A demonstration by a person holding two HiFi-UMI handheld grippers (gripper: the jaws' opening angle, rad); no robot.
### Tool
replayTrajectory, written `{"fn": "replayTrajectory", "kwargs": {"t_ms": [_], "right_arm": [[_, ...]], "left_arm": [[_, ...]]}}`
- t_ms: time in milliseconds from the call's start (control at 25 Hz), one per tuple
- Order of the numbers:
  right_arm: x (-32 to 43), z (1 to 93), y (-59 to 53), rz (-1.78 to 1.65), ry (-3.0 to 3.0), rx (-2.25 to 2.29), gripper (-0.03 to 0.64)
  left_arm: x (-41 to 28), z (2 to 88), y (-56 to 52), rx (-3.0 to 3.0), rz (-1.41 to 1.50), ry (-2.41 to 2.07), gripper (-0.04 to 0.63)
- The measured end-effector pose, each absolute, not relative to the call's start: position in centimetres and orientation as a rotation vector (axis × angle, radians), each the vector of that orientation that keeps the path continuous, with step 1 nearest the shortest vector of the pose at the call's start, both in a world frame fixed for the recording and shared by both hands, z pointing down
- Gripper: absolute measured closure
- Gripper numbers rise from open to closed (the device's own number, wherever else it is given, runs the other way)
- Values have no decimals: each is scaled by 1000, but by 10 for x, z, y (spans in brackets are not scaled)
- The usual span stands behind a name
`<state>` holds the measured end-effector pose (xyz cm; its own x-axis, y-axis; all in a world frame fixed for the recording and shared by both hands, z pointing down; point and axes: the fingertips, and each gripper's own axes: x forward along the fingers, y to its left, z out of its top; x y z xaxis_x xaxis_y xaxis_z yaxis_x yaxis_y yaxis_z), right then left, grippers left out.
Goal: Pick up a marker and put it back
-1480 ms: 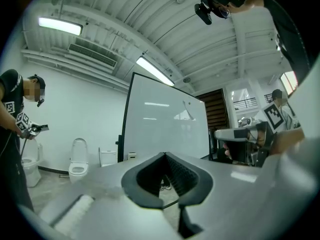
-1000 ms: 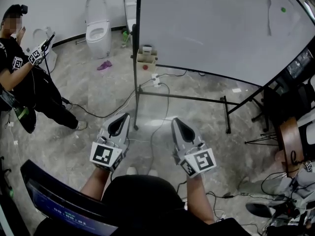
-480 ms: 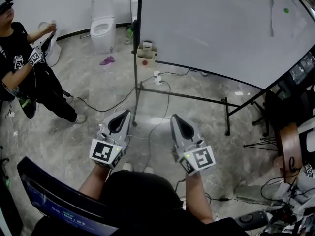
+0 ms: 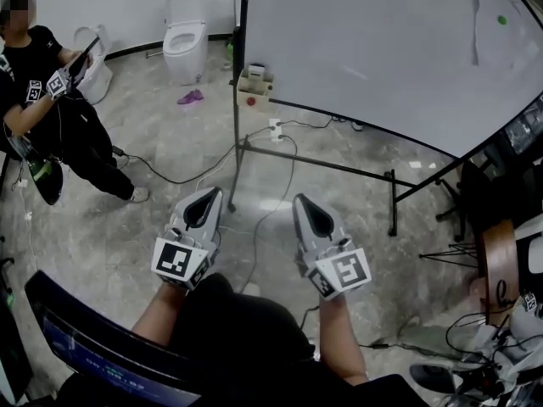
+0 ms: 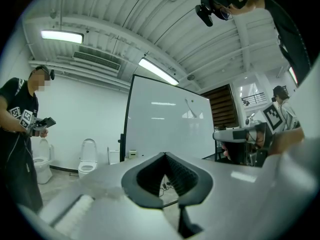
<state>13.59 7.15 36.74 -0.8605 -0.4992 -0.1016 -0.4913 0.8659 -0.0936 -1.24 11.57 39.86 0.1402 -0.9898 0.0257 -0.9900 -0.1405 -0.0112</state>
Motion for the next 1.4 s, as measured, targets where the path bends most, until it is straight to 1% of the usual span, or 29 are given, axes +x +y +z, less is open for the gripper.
{"fn": "replayTrajectory", "kwargs": {"t_ms": [400,760,1400], "right_arm": [[140,374,69,-108,2935,-749,607],[123,382,52,-120,2957,-771,607],[39,375,-34,-125,2941,-872,607]], "left_arm": [[-10,406,119,2333,28,-2073,591],[-24,417,102,2360,29,-2029,591],[-108,406,-1,2430,49,-1930,591]]}}
